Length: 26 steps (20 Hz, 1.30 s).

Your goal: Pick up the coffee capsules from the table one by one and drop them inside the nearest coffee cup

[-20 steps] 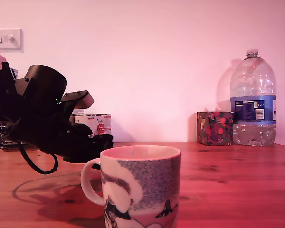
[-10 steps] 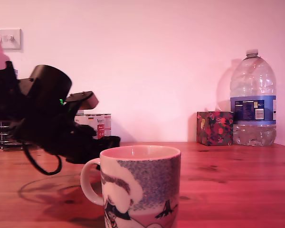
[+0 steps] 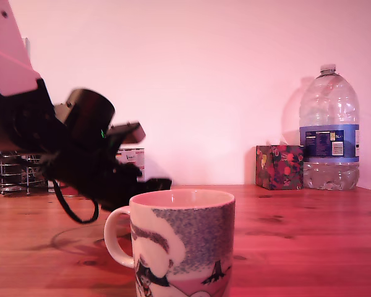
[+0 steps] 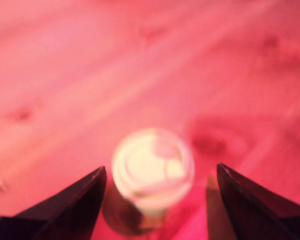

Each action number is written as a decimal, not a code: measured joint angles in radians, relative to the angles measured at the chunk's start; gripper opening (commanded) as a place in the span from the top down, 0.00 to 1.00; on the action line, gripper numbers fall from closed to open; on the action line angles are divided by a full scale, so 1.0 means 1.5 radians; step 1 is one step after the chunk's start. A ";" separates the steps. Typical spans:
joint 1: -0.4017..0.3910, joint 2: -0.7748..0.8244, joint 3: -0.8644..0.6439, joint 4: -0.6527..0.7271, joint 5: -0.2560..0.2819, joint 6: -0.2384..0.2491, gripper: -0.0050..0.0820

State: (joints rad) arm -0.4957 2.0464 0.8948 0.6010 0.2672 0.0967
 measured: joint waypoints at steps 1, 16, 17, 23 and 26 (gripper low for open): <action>0.000 0.000 0.001 -0.002 0.000 0.000 0.21; 0.000 0.000 0.001 -0.002 -0.009 0.000 0.79; 0.000 0.000 0.001 -0.001 -0.009 0.000 0.81; 0.000 0.000 0.001 0.035 0.004 0.000 0.82; 0.000 -0.002 0.001 0.034 0.018 -0.001 0.82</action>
State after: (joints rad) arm -0.4957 2.0441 0.8955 0.6521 0.2939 0.0959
